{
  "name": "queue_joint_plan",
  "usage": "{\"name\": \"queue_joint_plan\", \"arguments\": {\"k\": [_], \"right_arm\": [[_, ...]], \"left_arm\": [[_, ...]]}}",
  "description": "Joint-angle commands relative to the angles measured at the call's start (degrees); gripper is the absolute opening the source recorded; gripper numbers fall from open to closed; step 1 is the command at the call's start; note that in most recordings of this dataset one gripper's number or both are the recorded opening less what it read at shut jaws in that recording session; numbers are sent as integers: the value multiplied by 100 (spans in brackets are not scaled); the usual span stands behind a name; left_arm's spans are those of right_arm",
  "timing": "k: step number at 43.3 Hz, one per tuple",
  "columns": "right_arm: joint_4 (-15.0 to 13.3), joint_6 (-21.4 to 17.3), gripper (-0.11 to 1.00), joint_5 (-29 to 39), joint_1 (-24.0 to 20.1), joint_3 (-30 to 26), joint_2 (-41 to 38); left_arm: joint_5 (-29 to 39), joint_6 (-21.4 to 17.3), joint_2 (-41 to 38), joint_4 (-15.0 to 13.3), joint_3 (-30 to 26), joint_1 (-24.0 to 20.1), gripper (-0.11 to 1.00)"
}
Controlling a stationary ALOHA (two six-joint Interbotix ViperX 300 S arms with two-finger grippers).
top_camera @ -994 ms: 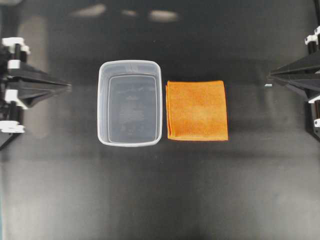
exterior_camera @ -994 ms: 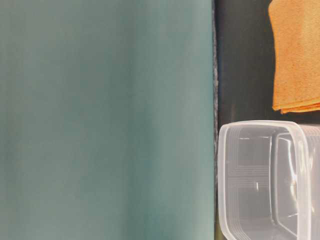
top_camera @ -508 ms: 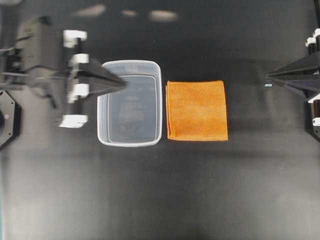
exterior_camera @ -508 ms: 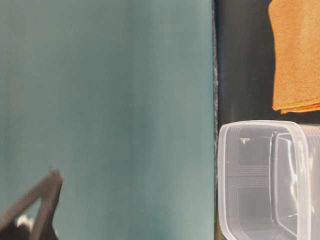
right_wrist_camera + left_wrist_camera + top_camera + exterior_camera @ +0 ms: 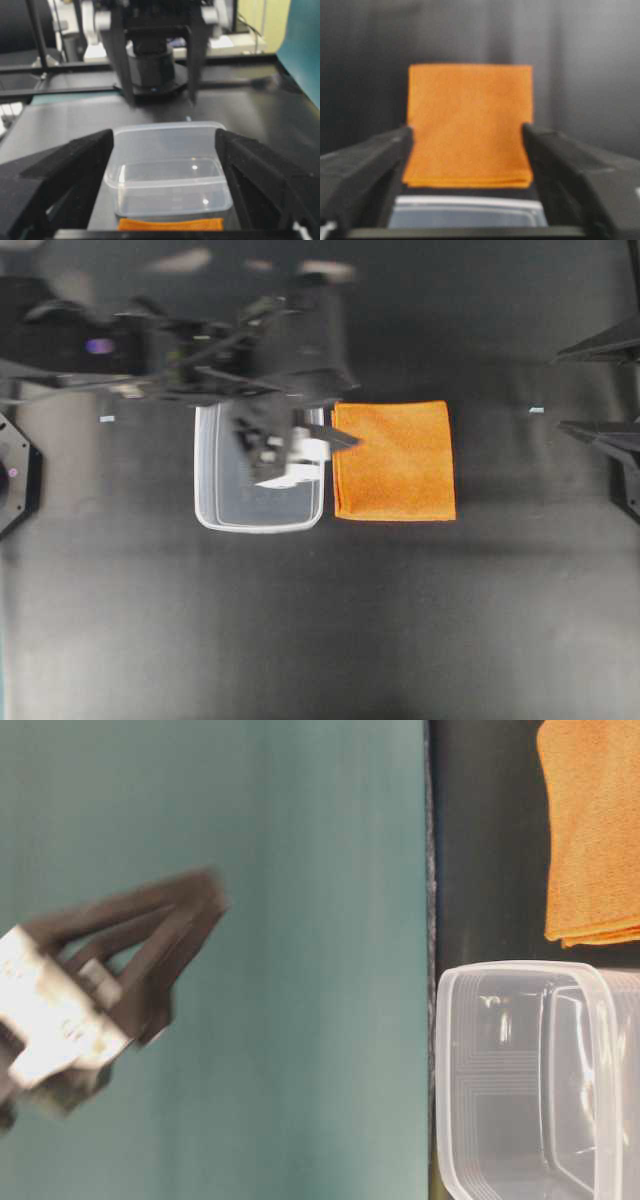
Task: Place the orange towel into the container with the left arm.
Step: 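Lower the open left gripper onto the orange towel and close it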
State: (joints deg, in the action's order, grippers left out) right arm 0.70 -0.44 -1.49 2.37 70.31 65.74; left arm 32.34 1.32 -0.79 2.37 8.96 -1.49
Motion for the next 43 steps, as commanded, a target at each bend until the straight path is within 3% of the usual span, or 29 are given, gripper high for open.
{"name": "queue_joint_plan", "arguments": {"k": [1, 14, 21, 43], "right_arm": [[18, 0, 78, 9, 9, -88, 105], [18, 0, 78, 9, 9, -97, 237], [18, 0, 78, -18, 9, -79, 237], [18, -9, 78, -431, 9, -88, 422]], "left_arm": [[325, -53, -439, 18, -580, -9, 89], [1529, -650, -1890, 9, -1907, -26, 91], [1784, -800, -2408, 18, -2364, -26, 91], [1775, -809, -3428, 9, -2347, 88, 91]]}}
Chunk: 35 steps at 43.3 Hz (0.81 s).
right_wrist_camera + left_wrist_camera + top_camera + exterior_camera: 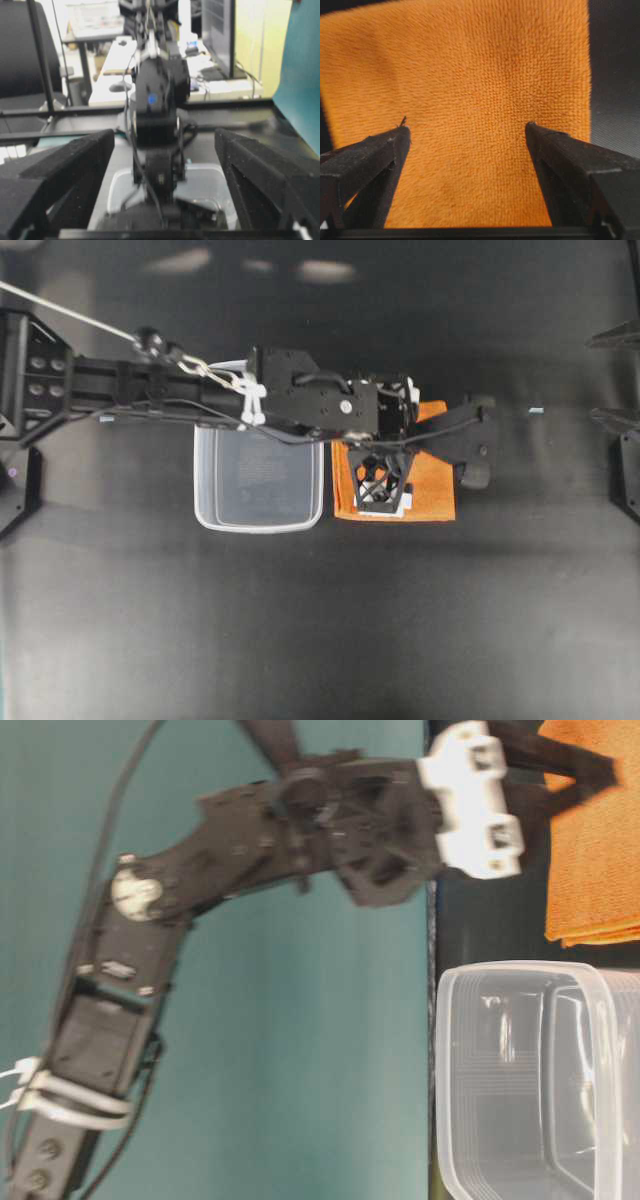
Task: Place the orange towel into the container with the left arm.
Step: 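Lower the open left gripper onto the orange towel and close it, then lift the gripped towel and carry it left over the container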
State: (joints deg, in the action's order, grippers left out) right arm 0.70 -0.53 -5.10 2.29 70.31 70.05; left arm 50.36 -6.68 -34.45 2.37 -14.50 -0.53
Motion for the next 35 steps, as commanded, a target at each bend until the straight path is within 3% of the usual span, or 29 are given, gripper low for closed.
{"name": "queue_joint_plan", "arguments": {"k": [1, 14, 21, 26, 27, 33, 35], "right_arm": [[18, 0, 78, -70, 18, -88, 0], [35, 0, 78, -255, 18, -97, 9], [35, 0, 78, -264, 18, -97, 26], [35, 0, 78, -255, 18, -79, 26], [35, 0, 78, -255, 18, -79, 26], [35, 9, 78, -290, 18, -79, 62], [35, 9, 78, -290, 18, -79, 88]], "left_arm": [[-26, -18, -97, 18, 0, 0, 91], [-193, 18, -193, 18, 149, 9, 90], [-264, -18, -158, 18, 316, 26, 80], [-211, -26, -97, 18, 352, 105, 54], [-211, -35, -70, 18, 343, 114, 44], [-211, -35, 88, 9, 299, 123, 10], [-211, -35, 158, 18, 281, 123, 6]]}}
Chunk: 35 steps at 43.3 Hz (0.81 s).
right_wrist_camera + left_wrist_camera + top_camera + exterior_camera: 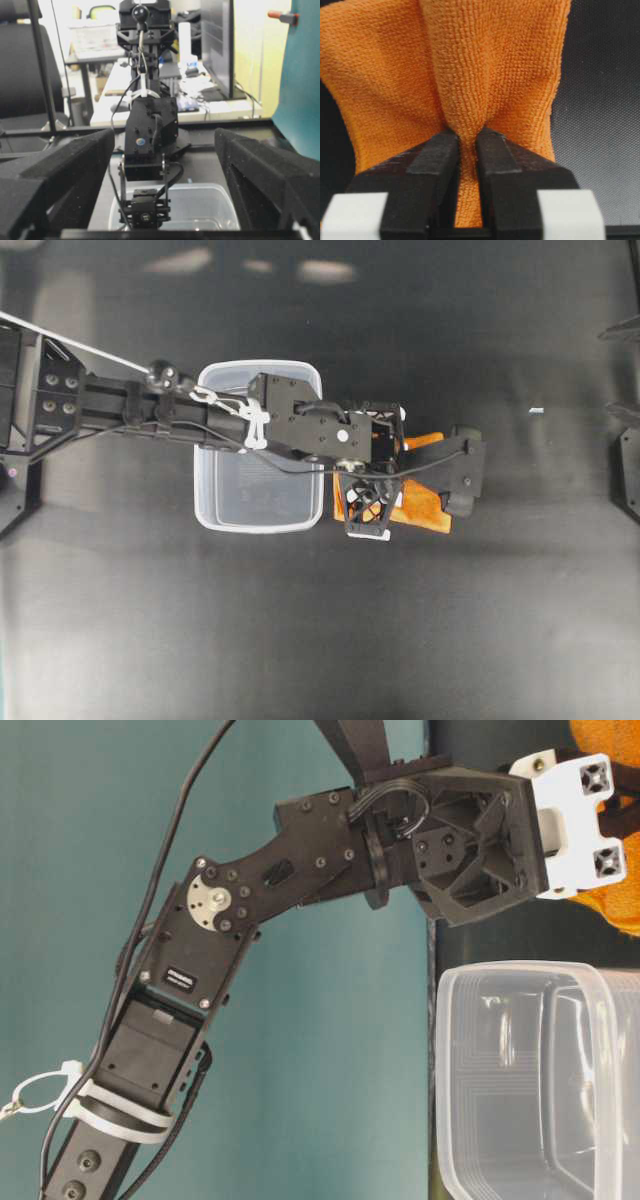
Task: Place the orange towel into the container with the left arm.
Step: 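Lift the gripped towel and carry it left over the container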
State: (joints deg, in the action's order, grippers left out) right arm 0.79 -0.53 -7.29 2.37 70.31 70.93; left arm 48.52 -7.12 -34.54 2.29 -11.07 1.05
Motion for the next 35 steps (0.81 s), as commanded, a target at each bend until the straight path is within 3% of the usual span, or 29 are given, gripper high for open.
{"name": "queue_joint_plan", "arguments": {"k": [1, 13, 20, 28, 35], "right_arm": [[26, 0, 78, -70, 9, -62, 26], [26, -35, 78, -44, 9, -97, 158], [26, -158, 78, -35, 9, -97, 185], [26, -167, 78, -35, 18, -62, 167], [26, -167, 78, -35, -18, -53, 158]], "left_arm": [[-18, 18, 211, 26, -79, -35, 6], [167, 18, 1160, 26, -343, -44, 6], [817, 9, 1942, 26, -220, -114, 6], [1521, 9, 2610, 35, 413, -132, 6], [1345, 18, 3076, 35, 1389, -149, 6]]}}
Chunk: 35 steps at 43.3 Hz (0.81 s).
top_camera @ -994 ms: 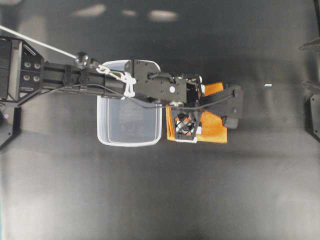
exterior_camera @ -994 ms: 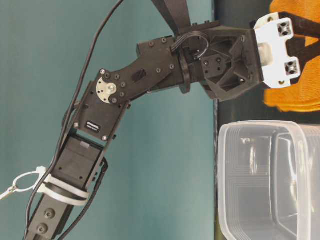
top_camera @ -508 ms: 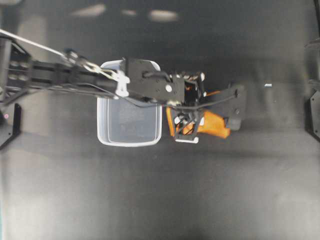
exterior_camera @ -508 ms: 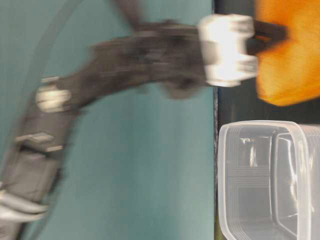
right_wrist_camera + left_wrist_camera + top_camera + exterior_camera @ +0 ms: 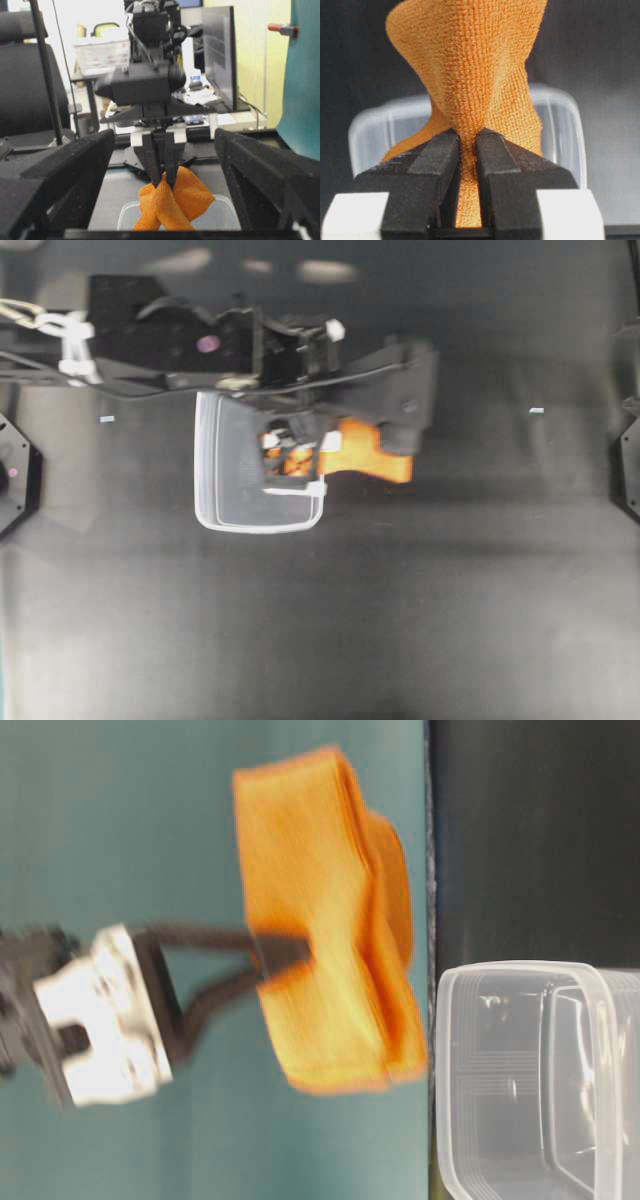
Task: Place the orange towel into the container with the left arm.
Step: 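Lift the gripped towel and carry it left over the container, then lower the towel into the container and open the left gripper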
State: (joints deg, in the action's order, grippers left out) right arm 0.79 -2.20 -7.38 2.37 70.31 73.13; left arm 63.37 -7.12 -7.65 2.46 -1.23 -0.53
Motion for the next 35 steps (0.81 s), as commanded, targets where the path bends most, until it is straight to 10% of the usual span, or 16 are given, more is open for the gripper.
{"name": "queue_joint_plan", "arguments": {"k": [1, 35], "right_arm": [[26, 0, 78, -26, -18, -53, -62], [26, -18, 78, -26, -35, -35, -97]], "left_arm": [[-193, 18, 448, 18, 510, 9, 6], [-1037, -185, 1020, 18, 1907, -185, 7]]}}
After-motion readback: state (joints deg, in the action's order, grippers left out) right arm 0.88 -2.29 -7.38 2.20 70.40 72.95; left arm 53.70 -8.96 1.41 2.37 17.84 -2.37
